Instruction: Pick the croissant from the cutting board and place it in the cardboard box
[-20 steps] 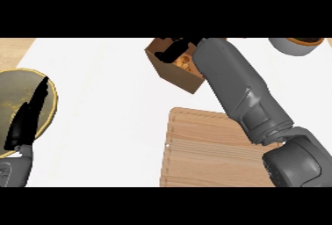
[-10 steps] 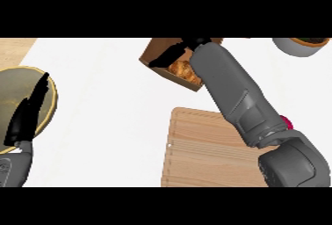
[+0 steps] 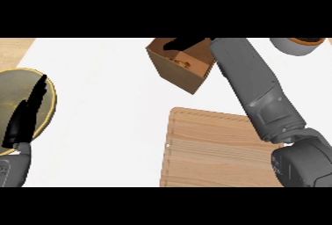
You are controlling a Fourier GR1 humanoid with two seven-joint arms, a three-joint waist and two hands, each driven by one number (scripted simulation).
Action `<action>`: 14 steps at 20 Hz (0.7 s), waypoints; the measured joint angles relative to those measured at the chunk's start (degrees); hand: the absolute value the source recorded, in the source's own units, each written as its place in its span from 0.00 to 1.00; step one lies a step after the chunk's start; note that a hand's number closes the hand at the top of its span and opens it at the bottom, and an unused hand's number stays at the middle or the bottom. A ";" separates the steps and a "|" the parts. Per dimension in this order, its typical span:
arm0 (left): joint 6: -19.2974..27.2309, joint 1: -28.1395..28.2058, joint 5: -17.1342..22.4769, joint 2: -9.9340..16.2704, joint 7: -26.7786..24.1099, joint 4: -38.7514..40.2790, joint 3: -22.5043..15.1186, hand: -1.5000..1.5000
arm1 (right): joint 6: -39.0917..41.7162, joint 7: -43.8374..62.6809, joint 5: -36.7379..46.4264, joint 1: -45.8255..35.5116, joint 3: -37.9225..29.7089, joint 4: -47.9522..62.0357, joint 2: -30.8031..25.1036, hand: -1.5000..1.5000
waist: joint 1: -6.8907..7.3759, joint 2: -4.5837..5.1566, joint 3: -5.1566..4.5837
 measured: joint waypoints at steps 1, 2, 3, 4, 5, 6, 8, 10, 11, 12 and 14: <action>-0.23 0.13 0.18 0.13 0.06 -0.04 0.16 0.50 | 1.25 -0.38 -0.84 -0.02 -0.81 0.02 -1.12 0.00 | -0.15 -0.09 0.00; -0.24 0.28 0.24 0.17 -0.47 0.18 0.31 0.50 | 2.52 -0.68 -1.65 -0.14 -1.63 0.06 -2.48 0.00 | -0.12 -0.03 0.00; -0.22 0.41 0.23 0.10 -0.64 0.17 0.31 0.50 | 3.97 -0.99 -2.40 -0.08 -2.38 0.20 -3.94 0.00 | -0.11 -0.01 0.00; -0.07 0.61 0.08 -0.27 -0.60 0.02 0.04 0.50 | 4.62 -1.24 -3.02 0.05 -3.04 0.35 -4.81 0.00 | -0.12 -0.03 0.01; -0.13 0.48 0.09 -0.10 -0.47 0.27 0.24 0.50 | 5.68 -1.60 -3.53 0.39 -3.53 0.48 -5.90 0.00 | -0.36 -0.11 0.01; 0.15 0.82 -0.05 -0.37 -0.67 0.18 0.18 0.50 | 6.76 -1.78 -4.04 0.63 -4.06 0.62 -7.21 0.00 | -0.43 -0.16 0.01; 0.64 0.43 -0.46 -0.71 -0.28 0.30 0.03 0.50 | 8.81 -1.98 -4.62 1.16 -4.71 0.89 -10.08 0.00 | -0.73 -0.19 0.02; 0.48 0.44 -0.44 -0.64 -0.15 -0.04 0.04 0.50 | 10.39 -2.55 -5.00 2.41 -5.24 1.21 -12.86 0.00 | -0.75 -0.18 0.05; 0.24 0.58 -0.16 -0.43 -0.06 -0.33 0.31 0.50 | 11.17 -2.79 -5.23 2.99 -5.56 1.35 -14.36 0.00 | -0.61 -0.16 0.05; 0.35 0.63 -0.31 -0.57 -0.06 -0.38 0.17 0.50 | 12.19 -3.15 -5.35 3.72 -5.76 1.51 -15.92 0.00 | -0.63 -0.11 0.06; 0.32 0.21 -0.29 -0.47 -0.25 0.11 0.40 0.50 | 13.76 -4.54 -5.24 5.23 -5.76 1.66 -18.34 0.00 | -0.59 0.06 0.08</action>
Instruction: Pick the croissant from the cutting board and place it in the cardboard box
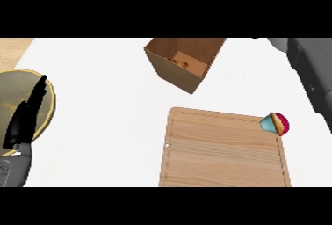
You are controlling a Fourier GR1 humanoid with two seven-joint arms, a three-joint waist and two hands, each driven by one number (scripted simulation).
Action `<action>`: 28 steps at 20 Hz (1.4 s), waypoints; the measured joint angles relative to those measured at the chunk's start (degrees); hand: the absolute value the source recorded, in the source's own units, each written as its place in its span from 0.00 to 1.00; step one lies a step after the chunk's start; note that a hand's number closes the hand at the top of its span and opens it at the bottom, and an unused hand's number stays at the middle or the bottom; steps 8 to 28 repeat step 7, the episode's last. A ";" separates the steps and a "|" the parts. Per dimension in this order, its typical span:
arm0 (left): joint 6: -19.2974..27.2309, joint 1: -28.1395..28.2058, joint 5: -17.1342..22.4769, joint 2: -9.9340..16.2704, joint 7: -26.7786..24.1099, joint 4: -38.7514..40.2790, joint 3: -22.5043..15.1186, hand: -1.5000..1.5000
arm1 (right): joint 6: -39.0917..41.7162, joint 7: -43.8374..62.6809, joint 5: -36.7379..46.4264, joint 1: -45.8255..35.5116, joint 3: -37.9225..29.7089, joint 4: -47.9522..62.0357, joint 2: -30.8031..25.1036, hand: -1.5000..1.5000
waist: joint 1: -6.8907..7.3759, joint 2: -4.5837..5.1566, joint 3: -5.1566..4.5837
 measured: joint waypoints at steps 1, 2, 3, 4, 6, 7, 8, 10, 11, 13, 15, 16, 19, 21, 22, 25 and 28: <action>-0.03 0.27 0.08 -0.13 -0.41 0.15 0.03 0.50 | 1.01 -0.65 0.05 0.77 0.01 0.14 -1.21 0.00 | 0.06 0.03 0.01; -0.35 -0.07 0.20 0.10 -0.44 0.30 0.11 0.50 | 2.19 -1.32 0.18 1.55 0.10 0.27 -2.47 0.00 | 0.01 0.07 0.02; -0.10 0.09 0.02 -0.08 -0.83 0.41 0.04 0.50 | 3.46 -1.69 0.25 1.91 0.13 0.33 -4.00 0.00 | 0.08 0.12 0.04; 0.00 0.18 -0.01 -0.15 -1.10 0.68 0.11 0.50 | 4.68 -2.26 0.35 2.47 0.20 0.41 -5.31 0.00 | 0.09 0.14 0.04; 0.17 -0.03 -0.09 -0.36 -1.18 1.04 0.13 0.50 | 7.47 -3.36 0.71 3.59 0.55 0.69 -7.68 0.00 | 0.07 0.16 0.07; 0.09 -0.36 -0.12 -0.44 -0.95 0.96 -0.02 0.50 | 8.55 -3.73 1.10 3.98 0.92 0.82 -8.60 0.00 | 0.20 0.22 0.09; 0.09 -0.36 -0.12 -0.44 -0.95 0.96 -0.02 0.50 | 8.55 -3.73 1.10 3.98 0.92 0.82 -8.60 0.00 | 0.20 0.22 0.09; 0.09 -0.36 -0.12 -0.44 -0.95 0.96 -0.02 0.50 | 8.55 -3.73 1.10 3.98 0.92 0.82 -8.60 0.00 | 0.20 0.22 0.09; 0.09 -0.36 -0.12 -0.44 -0.95 0.96 -0.02 0.50 | 8.55 -3.73 1.10 3.98 0.92 0.82 -8.60 0.00 | 0.20 0.22 0.09; 0.09 -0.36 -0.12 -0.44 -0.95 0.96 -0.02 0.50 | 8.55 -3.73 1.10 3.98 0.92 0.82 -8.60 0.00 | 0.20 0.22 0.09; 0.09 -0.36 -0.12 -0.44 -0.95 0.96 -0.02 0.50 | 8.55 -3.73 1.10 3.98 0.92 0.82 -8.60 0.00 | 0.20 0.22 0.09; 0.09 -0.36 -0.12 -0.44 -0.95 0.96 -0.02 0.50 | 8.55 -3.73 1.10 3.98 0.92 0.82 -8.60 0.00 | 0.20 0.22 0.09; 0.09 -0.36 -0.12 -0.44 -0.95 0.96 -0.02 0.50 | 8.55 -3.73 1.10 3.98 0.92 0.82 -8.60 0.00 | 0.20 0.22 0.09; 0.09 -0.36 -0.12 -0.44 -0.95 0.96 -0.02 0.50 | 8.55 -3.73 1.10 3.98 0.92 0.82 -8.60 0.00 | 0.20 0.22 0.09; 0.09 -0.36 -0.12 -0.44 -0.95 0.96 -0.02 0.50 | 8.55 -3.73 1.10 3.98 0.92 0.82 -8.60 0.00 | 0.20 0.22 0.09; 0.09 -0.36 -0.12 -0.44 -0.95 0.96 -0.02 0.50 | 8.55 -3.73 1.10 3.98 0.92 0.82 -8.60 0.00 | 0.20 0.22 0.09; 0.09 -0.36 -0.12 -0.44 -0.95 0.96 -0.02 0.50 | 8.55 -3.73 1.10 3.98 0.92 0.82 -8.60 0.00 | 0.20 0.22 0.09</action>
